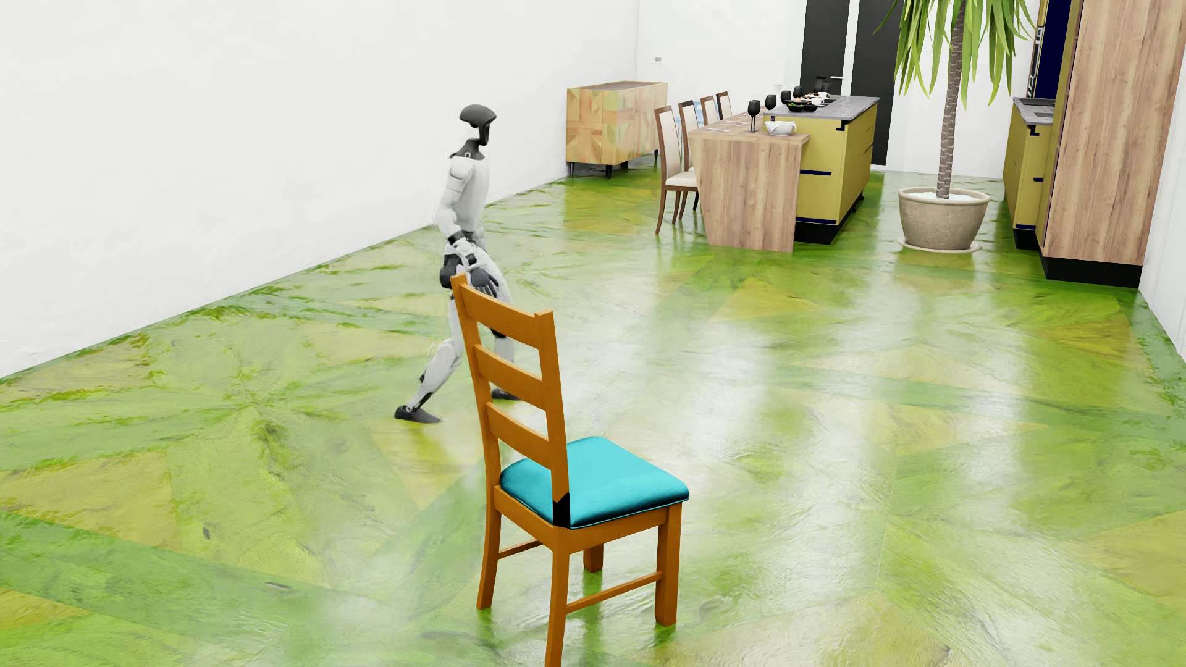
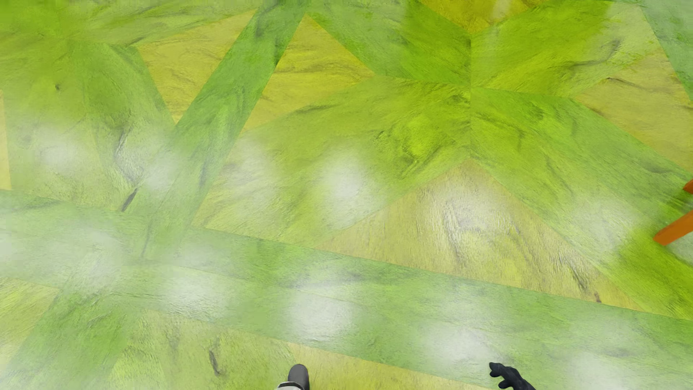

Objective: Move towards the chair

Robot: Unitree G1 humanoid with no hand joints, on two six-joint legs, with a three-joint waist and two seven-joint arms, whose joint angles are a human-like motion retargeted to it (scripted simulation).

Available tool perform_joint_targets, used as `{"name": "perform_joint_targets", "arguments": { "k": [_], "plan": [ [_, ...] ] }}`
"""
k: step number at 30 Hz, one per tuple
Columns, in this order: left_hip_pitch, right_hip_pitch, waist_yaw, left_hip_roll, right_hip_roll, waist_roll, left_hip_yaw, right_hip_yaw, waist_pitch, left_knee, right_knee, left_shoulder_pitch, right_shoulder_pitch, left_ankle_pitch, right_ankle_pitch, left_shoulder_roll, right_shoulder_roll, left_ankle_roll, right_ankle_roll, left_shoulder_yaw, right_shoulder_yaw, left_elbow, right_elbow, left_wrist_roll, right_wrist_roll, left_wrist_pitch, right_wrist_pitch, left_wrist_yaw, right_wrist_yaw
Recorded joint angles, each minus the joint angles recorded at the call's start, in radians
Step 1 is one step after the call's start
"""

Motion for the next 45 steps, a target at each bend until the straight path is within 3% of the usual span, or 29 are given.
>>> {"name": "perform_joint_targets", "arguments": {
  "k": [2, 3, 5, 6, 8, 9, 12, 13, 14, 15, 16, 18, 20, 22, 23, 25, 28, 29, 30, 32, 33, 35, 36, 37, 38, 39, 42, 43, 45],
  "plan": [
    [0.031, -0.124, -0.017, -0.03, -0.054, -0.022, 0.038, 0.055, 0.017, 0.11, 0.336, -0.057, 0.041, -0.111, 0.224, -0.017, 0.035, 0.018, -0.029, -0.021, -0.049, 0.015, 0.012, 0.036, 0.031, 0.01, 0.027, 0.008, -0.063],
    [0.072, -0.212, -0.028, -0.042, -0.078, -0.032, 0.06, 0.074, 0.021, 0.11, 0.5, -0.093, 0.058, -0.148, 0.353, -0.012, 0.049, 0.023, -0.089, -0.04, -0.05, 0.019, 0.033, 0.05, 0.031, 0.002, 0.043, -0.004, -0.082],
    [0.168, -0.364, -0.054, -0.07, -0.159, -0.048, 0.107, 0.035, 0.024, 0.07, 0.696, -0.165, 0.068, -0.201, 0.38, -0.005, 0.052, 0.036, -0.143, -0.067, 0.008, -0.011, 0.103, 0.069, -0.008, -0.024, 0.08, -0.008, -0.024],
    [0.212, -0.422, -0.068, -0.081, -0.165, -0.053, 0.121, 0.004, 0.023, 0.049, 0.72, -0.204, 0.083, -0.223, 0.36, 0.001, 0.047, 0.04, -0.139, -0.072, 0.02, -0.036, 0.124, 0.072, -0.02, -0.038, 0.087, 0.01, 0.041],
    [0.283, -0.519, -0.092, -0.098, -0.121, -0.055, 0.149, -0.064, 0.018, 0.03, 0.648, -0.278, 0.115, -0.275, 0.317, 0.012, 0.057, 0.047, -0.071, -0.083, -0.003, -0.102, 0.139, 0.077, -0.021, -0.064, 0.108, 0.045, 0.111],
    [0.317, -0.554, -0.099, -0.105, -0.09, -0.054, 0.168, -0.101, 0.016, 0.027, 0.56, -0.312, 0.131, -0.309, 0.296, 0.02, 0.066, 0.048, -0.012, -0.088, -0.022, -0.141, 0.139, 0.079, -0.018, -0.078, 0.113, 0.058, 0.106],
    [0.424, -0.563, -0.112, -0.13, -0.015, -0.052, 0.238, -0.265, 0.001, -0.003, 0.118, -0.395, 0.167, -0.391, 0.278, 0.043, 0.108, 0.042, 0.081, -0.086, -0.087, -0.234, 0.145, 0.065, 0.005, -0.109, 0.129, 0.093, 0.038],
    [0.459, -0.536, -0.115, -0.14, 0.0, -0.051, 0.262, -0.342, -0.007, -0.015, -0.032, -0.414, 0.174, -0.41, 0.308, 0.048, 0.122, 0.037, 0.056, -0.084, -0.103, -0.247, 0.15, 0.057, 0.013, -0.11, 0.135, 0.095, 0.031],
    [0.491, -0.502, -0.119, -0.15, -0.001, -0.051, 0.283, -0.444, -0.014, -0.017, -0.105, -0.428, 0.182, -0.42, 0.343, 0.051, 0.133, 0.03, -0.162, -0.082, -0.109, -0.25, 0.155, 0.048, 0.016, -0.106, 0.135, 0.09, 0.037],
    [0.512, -0.477, -0.128, -0.155, 0.005, -0.048, 0.296, -0.461, -0.018, 0.016, -0.108, -0.437, 0.191, -0.424, 0.308, 0.048, 0.138, 0.019, -0.312, -0.082, -0.113, -0.241, 0.156, 0.035, 0.014, -0.1, 0.133, 0.088, 0.045],
    [0.514, -0.453, -0.14, -0.146, 0.008, -0.043, 0.298, -0.434, -0.018, 0.091, -0.087, -0.441, 0.197, -0.399, 0.264, 0.041, 0.146, 0.0, -0.321, -0.083, -0.119, -0.215, 0.158, 0.019, 0.014, -0.088, 0.132, 0.092, 0.048],
    [0.448, -0.395, -0.156, -0.093, 0.029, -0.033, 0.282, -0.395, -0.011, 0.356, -0.052, -0.434, 0.192, -0.183, 0.204, 0.026, 0.171, -0.082, -0.321, -0.108, -0.142, -0.112, 0.164, -0.001, 0.018, -0.048, 0.141, 0.088, 0.036],
    [0.328, -0.326, -0.155, -0.023, 0.055, -0.024, 0.256, -0.347, -0.007, 0.659, -0.058, -0.417, 0.164, -0.009, 0.169, 0.035, 0.166, -0.169, -0.302, -0.185, -0.121, 0.004, 0.159, 0.023, -0.008, -0.028, 0.126, 0.0, 0.047],
    [0.207, -0.268, -0.136, 0.087, 0.096, -0.011, 0.26, -0.26, -0.005, 0.865, -0.07, -0.358, 0.108, -0.039, 0.149, 0.054, 0.134, -0.107, -0.267, -0.209, -0.078, 0.057, 0.138, 0.024, -0.038, -0.03, 0.091, -0.05, 0.071],
    [0.149, -0.241, -0.122, 0.136, 0.117, -0.004, 0.253, -0.201, -0.004, 0.907, -0.075, -0.306, 0.075, -0.049, 0.142, 0.051, 0.123, -0.073, -0.247, -0.182, -0.069, 0.063, 0.119, 0.003, -0.042, -0.027, 0.08, -0.026, 0.064],
    [0.036, -0.199, -0.092, 0.187, 0.149, 0.008, 0.186, -0.075, -0.002, 0.862, -0.079, -0.197, 0.016, -0.061, 0.125, 0.031, 0.11, -0.079, -0.202, -0.119, -0.052, 0.072, 0.079, -0.053, -0.04, -0.019, 0.039, 0.041, 0.015],
    [-0.028, -0.164, -0.051, 0.233, 0.174, 0.027, 0.093, 0.121, -0.004, 0.5, -0.053, -0.082, -0.06, -0.073, 0.084, 0.003, 0.076, -0.052, -0.129, -0.098, 0.051, 0.102, 0.028, -0.09, -0.041, -0.008, -0.044, 0.012, -0.018],
    [-0.018, -0.155, -0.038, 0.218, 0.178, 0.033, 0.033, 0.186, -0.005, 0.322, -0.045, -0.057, -0.081, -0.063, 0.07, -0.004, 0.063, -0.019, -0.102, -0.106, 0.098, 0.105, 0.012, -0.085, -0.042, -0.01, -0.063, -0.01, -0.011],
    [0.002, -0.144, -0.027, 0.176, 0.178, 0.038, -0.08, 0.253, -0.006, 0.15, -0.04, -0.037, -0.098, -0.037, 0.056, -0.012, 0.052, -0.033, -0.074, -0.109, 0.142, 0.101, -0.004, -0.08, -0.04, -0.014, -0.077, -0.024, -0.001],
    [0.062, -0.131, -0.015, 0.113, 0.157, 0.047, -0.269, 0.385, -0.007, -0.023, -0.026, -0.013, -0.116, 0.033, 0.016, -0.043, 0.032, -0.152, -0.015, -0.095, 0.211, 0.083, -0.041, -0.086, -0.03, -0.017, -0.096, -0.023, 0.015],
    [0.083, -0.144, -0.016, 0.121, 0.141, 0.052, -0.222, 0.443, -0.003, 0.017, 0.008, -0.014, -0.118, -0.075, -0.016, -0.057, 0.024, -0.181, 0.016, -0.088, 0.231, 0.075, -0.063, -0.089, -0.023, -0.016, -0.104, -0.016, 0.013],
    [0.099, -0.198, -0.018, 0.108, 0.068, 0.042, -0.069, 0.484, 0.006, 0.103, 0.089, -0.065, -0.096, -0.183, -0.03, -0.064, 0.032, -0.149, 0.057, -0.129, 0.212, 0.068, -0.112, -0.037, 0.002, -0.01, -0.104, 0.015, -0.042],
    [0.108, -0.233, -0.02, 0.092, 0.003, 0.03, -0.002, 0.414, 0.008, 0.111, 0.114, -0.105, -0.071, -0.196, 0.007, -0.046, 0.055, -0.124, 0.048, -0.174, 0.19, 0.069, -0.124, 0.016, 0.021, 0.001, -0.1, 0.035, -0.091],
    [0.127, -0.259, -0.022, 0.073, -0.085, 0.017, 0.058, 0.257, 0.006, 0.096, 0.119, -0.141, -0.043, -0.198, 0.061, -0.022, 0.074, -0.099, -0.015, -0.217, 0.183, 0.066, -0.122, 0.07, 0.034, 0.01, -0.098, 0.052, -0.128],
    [0.153, -0.267, -0.024, 0.054, -0.172, 0.008, 0.118, 0.077, 0.003, 0.07, 0.112, -0.163, -0.023, -0.197, 0.089, 0.003, 0.072, -0.077, -0.088, -0.242, 0.204, 0.044, -0.109, 0.104, 0.031, 0.009, -0.098, 0.063, -0.124],
    [0.185, -0.267, -0.026, 0.039, -0.217, 0.001, 0.178, -0.055, -0.001, 0.037, 0.122, -0.164, -0.015, -0.196, 0.081, 0.022, 0.05, -0.057, -0.092, -0.233, 0.244, -0.003, -0.092, 0.104, 0.012, -0.004, -0.102, 0.077, -0.073],
    [0.263, -0.283, -0.022, 0.019, -0.139, -0.011, 0.364, -0.133, -0.009, -0.005, 0.223, -0.05, -0.04, -0.219, 0.046, 0.032, -0.013, -0.012, 0.088, -0.071, 0.323, -0.233, -0.064, -0.036, -0.081, -0.096, -0.105, 0.143, 0.109],
    [0.28, -0.265, -0.016, 0.021, -0.102, -0.015, 0.423, -0.172, -0.012, -0.006, 0.211, -0.004, -0.047, -0.229, 0.051, 0.024, -0.007, 0.002, 0.061, -0.023, 0.319, -0.306, -0.071, -0.075, -0.103, -0.12, -0.096, 0.164, 0.107],
    [0.29, -0.168, 0.001, 0.034, -0.115, -0.025, 0.525, -0.392, -0.019, 0.022, 0.048, 0.047, -0.04, -0.244, 0.017, 0.001, 0.027, 0.021, -0.074, 0.034, 0.291, -0.4, -0.102, -0.064, -0.097, -0.138, -0.088, 0.19, 0.041]
  ]
}}
